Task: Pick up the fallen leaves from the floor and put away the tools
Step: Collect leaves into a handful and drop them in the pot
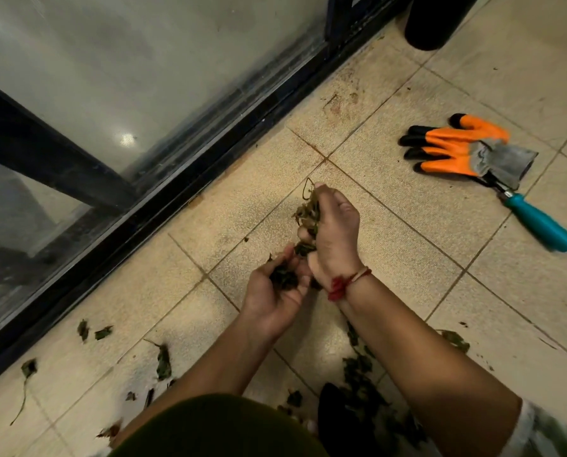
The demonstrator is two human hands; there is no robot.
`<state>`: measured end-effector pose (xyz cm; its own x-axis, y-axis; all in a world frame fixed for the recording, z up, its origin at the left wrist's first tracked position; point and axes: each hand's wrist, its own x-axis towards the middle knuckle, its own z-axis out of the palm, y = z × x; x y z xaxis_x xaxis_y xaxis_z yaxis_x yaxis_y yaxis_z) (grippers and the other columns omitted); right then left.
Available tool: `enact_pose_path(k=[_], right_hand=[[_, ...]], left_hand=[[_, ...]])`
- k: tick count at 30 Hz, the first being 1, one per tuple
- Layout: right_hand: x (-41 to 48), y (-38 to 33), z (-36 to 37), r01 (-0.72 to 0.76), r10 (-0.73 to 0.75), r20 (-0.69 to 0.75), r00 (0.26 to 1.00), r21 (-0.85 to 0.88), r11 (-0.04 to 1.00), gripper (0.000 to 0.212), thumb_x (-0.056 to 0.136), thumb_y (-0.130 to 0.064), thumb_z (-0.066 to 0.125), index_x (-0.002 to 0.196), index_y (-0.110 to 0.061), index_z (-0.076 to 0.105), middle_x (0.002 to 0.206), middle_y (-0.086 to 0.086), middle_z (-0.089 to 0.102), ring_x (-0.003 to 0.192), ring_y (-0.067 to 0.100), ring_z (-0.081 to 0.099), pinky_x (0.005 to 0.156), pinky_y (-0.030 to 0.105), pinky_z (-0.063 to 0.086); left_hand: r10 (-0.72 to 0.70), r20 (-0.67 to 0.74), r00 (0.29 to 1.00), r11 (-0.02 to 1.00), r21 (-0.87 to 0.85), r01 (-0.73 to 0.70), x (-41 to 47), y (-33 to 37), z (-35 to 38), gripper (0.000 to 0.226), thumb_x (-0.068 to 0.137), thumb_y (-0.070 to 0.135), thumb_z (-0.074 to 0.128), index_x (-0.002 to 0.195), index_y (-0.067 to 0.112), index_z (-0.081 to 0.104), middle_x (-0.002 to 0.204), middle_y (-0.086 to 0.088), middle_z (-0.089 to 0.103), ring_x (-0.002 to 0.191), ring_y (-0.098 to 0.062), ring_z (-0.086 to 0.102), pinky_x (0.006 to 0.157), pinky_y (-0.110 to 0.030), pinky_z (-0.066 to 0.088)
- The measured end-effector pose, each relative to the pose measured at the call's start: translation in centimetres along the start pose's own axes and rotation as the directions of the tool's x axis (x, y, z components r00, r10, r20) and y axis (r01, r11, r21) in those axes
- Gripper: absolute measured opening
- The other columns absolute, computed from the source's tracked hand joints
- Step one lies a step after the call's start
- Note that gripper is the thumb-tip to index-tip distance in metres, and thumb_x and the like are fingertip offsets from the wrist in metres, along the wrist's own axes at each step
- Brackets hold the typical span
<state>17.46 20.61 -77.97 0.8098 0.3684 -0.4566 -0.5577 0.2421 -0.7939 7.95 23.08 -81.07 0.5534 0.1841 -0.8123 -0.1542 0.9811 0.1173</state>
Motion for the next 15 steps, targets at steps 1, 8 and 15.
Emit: enact_pose_path(k=[1, 8, 15], right_hand=[[-0.4, -0.1, 0.3, -0.002, 0.002, -0.012, 1.0, 0.012, 1.0, 0.031, 0.095, -0.014, 0.054, 0.065, -0.017, 0.047, 0.058, 0.002, 0.038, 0.042, 0.007, 0.034, 0.036, 0.015, 0.027], [-2.1, 2.4, -3.0, 0.578, -0.376, 0.44, 0.816, -0.638, 0.508, 0.02, 0.091, -0.017, 0.044, 0.099, -0.012, 0.062, 0.09, 0.009, 0.065, 0.076, 0.013, 0.059, 0.067, 0.031, 0.049], [-2.6, 3.9, -4.5, 0.648, -0.403, 0.532, 0.745, -0.721, 0.245, 0.022, 0.083, -0.022, 0.044, 0.08, -0.007, 0.059, 0.093, 0.007, 0.047, 0.084, 0.019, 0.048, 0.071, 0.041, 0.045]], left_hand=[[-0.038, 0.027, 0.999, 0.999, -0.009, 0.038, 0.1, -0.7, 0.3, 0.025, 0.084, 0.008, 0.046, 0.1, 0.001, 0.063, 0.095, -0.013, 0.064, 0.093, -0.02, 0.06, 0.096, -0.03, 0.045], [0.012, 0.097, 0.995, 0.999, 0.033, -0.015, 0.7, 0.0, 2.0, 0.033, 0.093, 0.016, 0.035, 0.087, 0.005, 0.065, 0.081, -0.01, 0.065, 0.076, -0.02, 0.066, 0.071, -0.026, 0.054], [-0.03, 0.096, 0.995, 0.995, 0.101, 0.02, 2.0, 0.4, 1.2, 0.019, 0.082, 0.034, 0.049, 0.084, 0.015, 0.053, 0.09, -0.003, 0.051, 0.089, -0.017, 0.053, 0.097, -0.027, 0.037]])
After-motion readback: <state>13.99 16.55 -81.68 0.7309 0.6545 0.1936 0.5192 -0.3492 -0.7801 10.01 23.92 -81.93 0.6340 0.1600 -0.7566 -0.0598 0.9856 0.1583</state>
